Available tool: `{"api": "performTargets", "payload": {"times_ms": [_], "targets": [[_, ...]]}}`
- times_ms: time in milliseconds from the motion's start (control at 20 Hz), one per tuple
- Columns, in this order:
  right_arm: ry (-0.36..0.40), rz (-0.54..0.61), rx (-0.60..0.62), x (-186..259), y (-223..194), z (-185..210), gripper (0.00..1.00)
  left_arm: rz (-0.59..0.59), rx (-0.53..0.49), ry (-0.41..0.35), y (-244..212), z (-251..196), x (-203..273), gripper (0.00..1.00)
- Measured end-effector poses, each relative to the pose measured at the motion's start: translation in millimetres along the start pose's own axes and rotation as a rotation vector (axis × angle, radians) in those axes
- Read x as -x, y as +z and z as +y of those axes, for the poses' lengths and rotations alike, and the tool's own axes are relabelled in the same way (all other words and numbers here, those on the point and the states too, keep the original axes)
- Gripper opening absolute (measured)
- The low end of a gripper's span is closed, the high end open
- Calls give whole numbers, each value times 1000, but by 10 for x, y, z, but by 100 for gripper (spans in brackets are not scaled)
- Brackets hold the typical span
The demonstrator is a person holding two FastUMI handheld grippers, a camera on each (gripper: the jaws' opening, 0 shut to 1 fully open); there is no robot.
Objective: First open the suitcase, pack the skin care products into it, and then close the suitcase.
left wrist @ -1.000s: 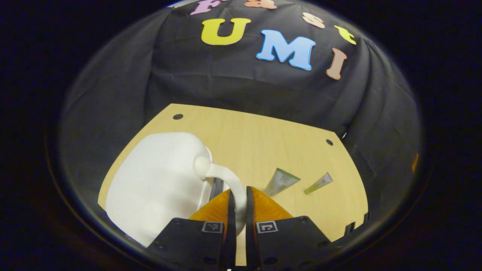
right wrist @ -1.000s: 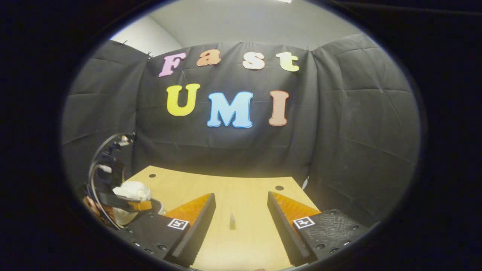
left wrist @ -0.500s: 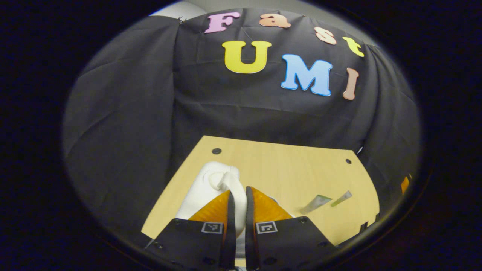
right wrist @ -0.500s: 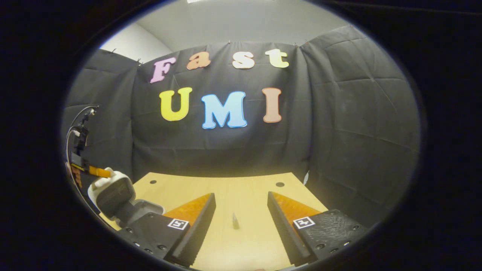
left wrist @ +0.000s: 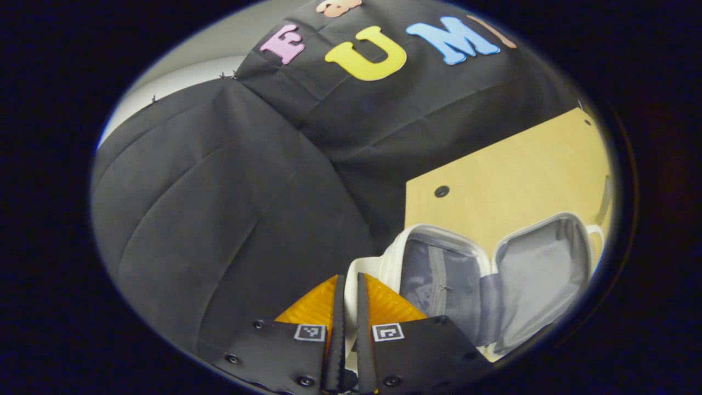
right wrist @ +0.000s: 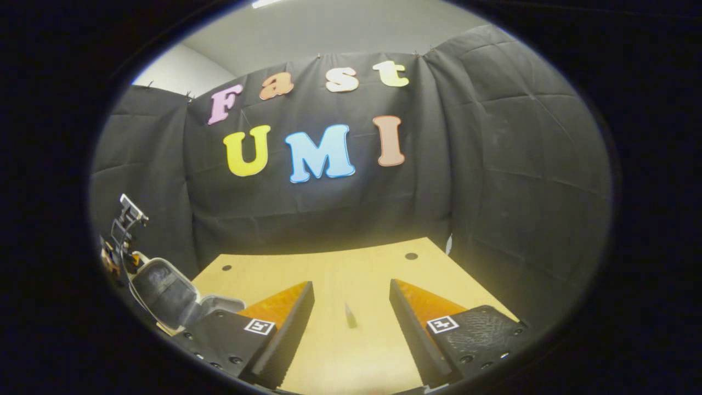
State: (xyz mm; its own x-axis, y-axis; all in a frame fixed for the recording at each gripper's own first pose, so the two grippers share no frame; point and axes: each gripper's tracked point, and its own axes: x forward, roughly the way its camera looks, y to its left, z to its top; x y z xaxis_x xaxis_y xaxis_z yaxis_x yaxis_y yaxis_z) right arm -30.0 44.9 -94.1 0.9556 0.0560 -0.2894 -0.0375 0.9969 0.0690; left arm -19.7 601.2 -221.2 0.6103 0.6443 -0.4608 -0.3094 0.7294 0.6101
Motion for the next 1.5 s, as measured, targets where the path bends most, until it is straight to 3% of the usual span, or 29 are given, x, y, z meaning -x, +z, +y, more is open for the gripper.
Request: {"api": "performTargets", "payload": {"times_ms": [150, 200, 400, 450, 500, 650, 800, 950, 1200, 1350, 1500], "targets": [[-14, 17, -15, -25, -41, -51, 84, 107, 84, 13, -404, 225, -445, 17], [-17, 28, -21, -39, -64, -63, 84, 141, 128, 26, -544, 321, -546, 24], [-26, 60, -41, -52, -137, -98, 88, 144, 311, -32, -753, 185, -586, 99], [-27, 62, -45, -52, -138, -107, 84, 125, 323, -48, -684, 180, -531, 98], [-28, 62, -47, -60, -133, -110, 88, 106, 322, -72, -596, 109, -476, 98], [-27, 66, -48, -76, -162, -101, 88, 18, 321, -169, -158, -444, 50, 98], [-27, 72, -54, -74, -156, -115, 86, -62, 371, -425, 383, -1437, 612, 98], [-41, 67, -50, -61, -141, -169, 86, -107, 315, -685, 663, -2510, 1234, 99], [-82, 79, -54, 5, -177, -336, 86, -82, 227, -968, 795, -3850, 1950, 98], [-122, 98, -72, 49, -241, -486, 86, -60, 218, -1090, 855, -4328, 2263, 99], [-152, 121, -101, 93, -305, -598, 86, -48, 216, -1122, 953, -4725, 2287, 99]]}}
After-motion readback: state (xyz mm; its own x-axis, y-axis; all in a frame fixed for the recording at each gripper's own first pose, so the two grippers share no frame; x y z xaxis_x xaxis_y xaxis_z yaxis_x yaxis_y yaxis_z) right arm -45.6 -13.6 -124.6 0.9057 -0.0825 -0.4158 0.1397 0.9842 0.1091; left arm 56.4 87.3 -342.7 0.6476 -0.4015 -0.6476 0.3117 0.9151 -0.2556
